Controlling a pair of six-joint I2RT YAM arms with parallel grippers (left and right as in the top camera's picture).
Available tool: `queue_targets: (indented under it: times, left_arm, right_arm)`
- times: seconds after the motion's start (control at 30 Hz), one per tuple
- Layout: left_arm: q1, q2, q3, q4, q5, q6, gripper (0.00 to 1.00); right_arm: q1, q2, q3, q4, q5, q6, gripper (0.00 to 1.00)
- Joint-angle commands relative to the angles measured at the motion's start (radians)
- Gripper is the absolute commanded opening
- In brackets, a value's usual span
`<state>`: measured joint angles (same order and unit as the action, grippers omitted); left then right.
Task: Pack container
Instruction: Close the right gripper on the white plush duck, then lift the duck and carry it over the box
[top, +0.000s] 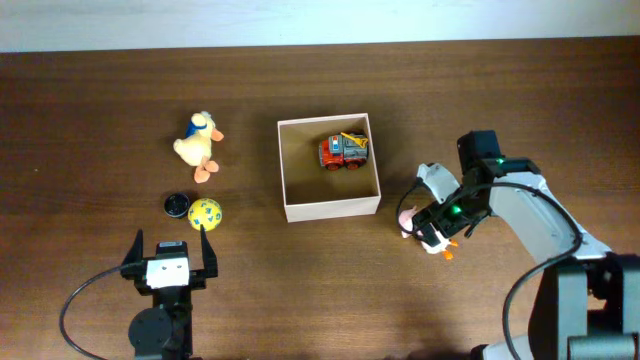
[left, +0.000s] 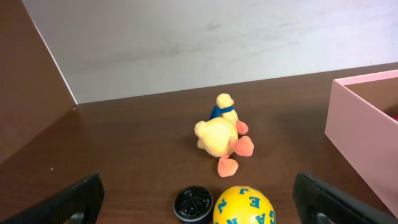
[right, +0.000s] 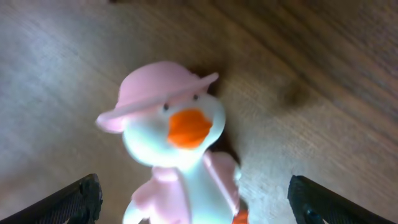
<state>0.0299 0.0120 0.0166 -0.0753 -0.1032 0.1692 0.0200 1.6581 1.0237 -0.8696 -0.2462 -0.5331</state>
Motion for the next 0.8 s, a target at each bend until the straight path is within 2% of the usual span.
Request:
queue_targets:
  times: [0.0, 0.2, 0.3, 0.37, 0.43, 0.47, 0.6, 0.77]
  left_arm:
    - [-0.004, -0.007, -0.008, 0.003, 0.010, 0.016, 0.99]
    - [-0.004, -0.007, -0.008, 0.003, 0.010, 0.016, 0.99]
    - [-0.004, -0.007, -0.008, 0.003, 0.010, 0.016, 0.99]
    - [-0.004, -0.007, -0.008, 0.003, 0.010, 0.016, 0.99]
    - [-0.004, -0.007, -0.008, 0.003, 0.010, 0.016, 0.99]
    - [-0.004, -0.007, -0.008, 0.003, 0.010, 0.016, 0.99]
    - [-0.004, -0.007, -0.008, 0.003, 0.010, 0.016, 0.99]
    - [-0.004, -0.007, -0.008, 0.003, 0.010, 0.016, 0.99]
  right_arm:
    - [-0.001, 0.043, -0.010, 0.018, -0.016, 0.018, 0.99]
    - [-0.001, 0.134, -0.010, 0.022, -0.016, 0.018, 1.00]
    - [-0.001, 0.180, -0.010, 0.026, -0.016, 0.017, 0.92]
    - [-0.001, 0.203, -0.010, 0.030, -0.016, 0.017, 0.76]
    - [-0.001, 0.208, -0.010, 0.040, -0.016, 0.017, 0.47]
    - [-0.001, 0.206, -0.003, 0.039, -0.016, 0.018, 0.36]
    - [-0.001, 0.206, 0.045, -0.015, -0.021, 0.020, 0.33]
    - [-0.001, 0.205, 0.192, -0.163, -0.077, 0.060, 0.32]
